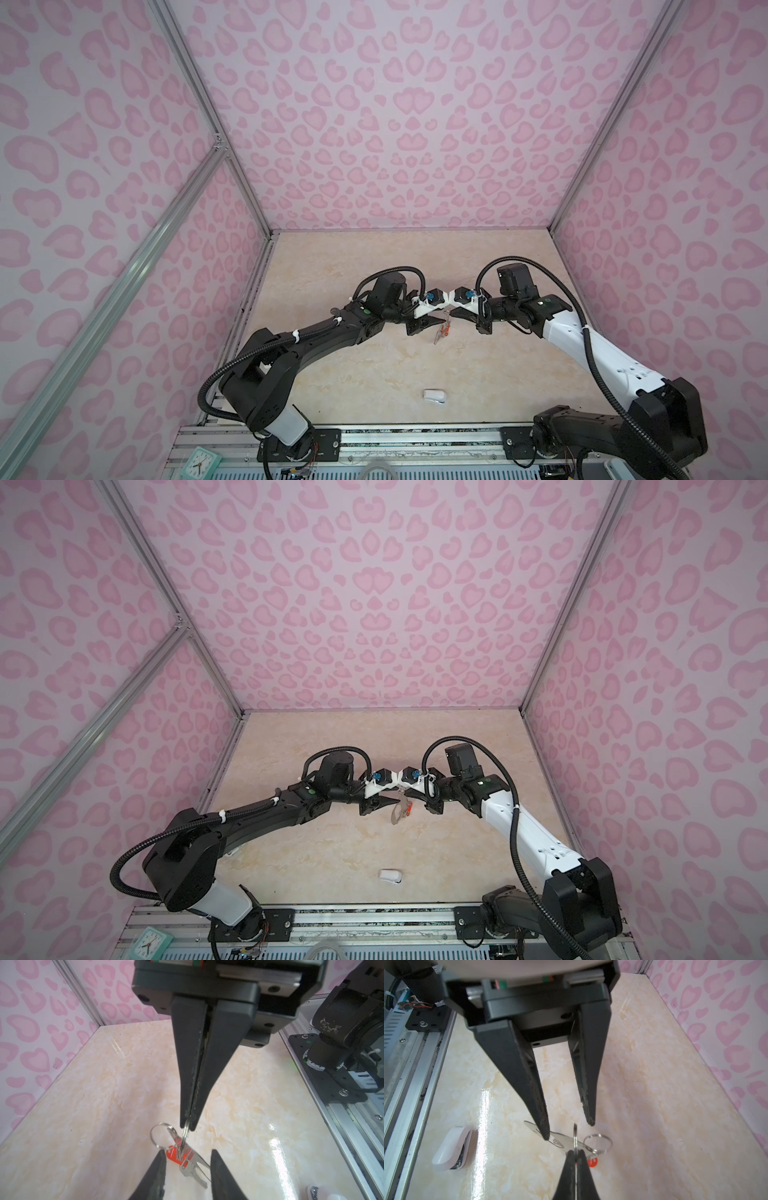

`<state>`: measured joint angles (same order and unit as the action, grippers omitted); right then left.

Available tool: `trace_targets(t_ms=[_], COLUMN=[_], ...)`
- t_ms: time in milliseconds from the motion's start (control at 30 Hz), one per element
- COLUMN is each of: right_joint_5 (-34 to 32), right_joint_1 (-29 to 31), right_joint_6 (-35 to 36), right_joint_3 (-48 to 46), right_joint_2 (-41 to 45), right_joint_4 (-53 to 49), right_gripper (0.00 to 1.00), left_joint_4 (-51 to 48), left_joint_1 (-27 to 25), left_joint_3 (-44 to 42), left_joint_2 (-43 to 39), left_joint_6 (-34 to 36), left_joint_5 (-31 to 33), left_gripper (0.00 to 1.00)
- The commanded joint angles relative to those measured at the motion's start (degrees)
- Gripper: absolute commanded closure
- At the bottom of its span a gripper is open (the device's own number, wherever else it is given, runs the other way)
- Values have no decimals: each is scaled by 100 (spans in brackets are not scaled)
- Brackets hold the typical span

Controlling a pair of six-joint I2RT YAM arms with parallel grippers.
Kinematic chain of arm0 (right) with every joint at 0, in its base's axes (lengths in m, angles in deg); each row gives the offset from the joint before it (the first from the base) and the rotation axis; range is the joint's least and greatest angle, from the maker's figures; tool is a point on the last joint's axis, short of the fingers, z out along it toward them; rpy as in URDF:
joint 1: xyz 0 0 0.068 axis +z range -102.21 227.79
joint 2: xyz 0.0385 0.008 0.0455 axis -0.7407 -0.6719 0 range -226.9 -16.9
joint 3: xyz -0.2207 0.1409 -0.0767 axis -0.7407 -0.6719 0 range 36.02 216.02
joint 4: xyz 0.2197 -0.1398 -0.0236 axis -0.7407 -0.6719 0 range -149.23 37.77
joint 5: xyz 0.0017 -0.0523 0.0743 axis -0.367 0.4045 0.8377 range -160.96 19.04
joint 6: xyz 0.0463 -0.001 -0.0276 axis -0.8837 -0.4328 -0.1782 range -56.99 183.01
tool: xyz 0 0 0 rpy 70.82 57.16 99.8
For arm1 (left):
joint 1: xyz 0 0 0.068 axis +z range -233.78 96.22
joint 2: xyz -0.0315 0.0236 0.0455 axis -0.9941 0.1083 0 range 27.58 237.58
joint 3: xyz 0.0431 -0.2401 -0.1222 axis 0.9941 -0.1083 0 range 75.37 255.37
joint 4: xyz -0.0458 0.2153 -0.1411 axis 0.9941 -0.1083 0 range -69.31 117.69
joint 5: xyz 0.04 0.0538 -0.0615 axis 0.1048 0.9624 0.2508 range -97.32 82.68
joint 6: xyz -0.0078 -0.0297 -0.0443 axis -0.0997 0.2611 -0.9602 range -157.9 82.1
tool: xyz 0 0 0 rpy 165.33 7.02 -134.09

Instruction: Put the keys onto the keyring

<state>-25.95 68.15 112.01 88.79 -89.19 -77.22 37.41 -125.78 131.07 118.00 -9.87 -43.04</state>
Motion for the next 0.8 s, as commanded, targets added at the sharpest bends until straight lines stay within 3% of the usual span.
trace_targets(t_ms=[0,433,767], right_joint_5=[-198,-138,237], right_joint_1=[38,122,135], right_joint_6=[37,189,237], right_joint_3=[-87,-39,-6], right_joint_2=[31,-125,-220], right_joint_4=[319,253,243], right_gripper=[100,100,100], left_joint_4=[239,347,829], left_joint_1=[-1,-3,-10], left_joint_3=[47,-18,-457], left_joint_2=[-102,-274,-629], left_joint_6=[-65,-158,-329], left_joint_5=[-44,344,761], left_gripper=[69,77,73])
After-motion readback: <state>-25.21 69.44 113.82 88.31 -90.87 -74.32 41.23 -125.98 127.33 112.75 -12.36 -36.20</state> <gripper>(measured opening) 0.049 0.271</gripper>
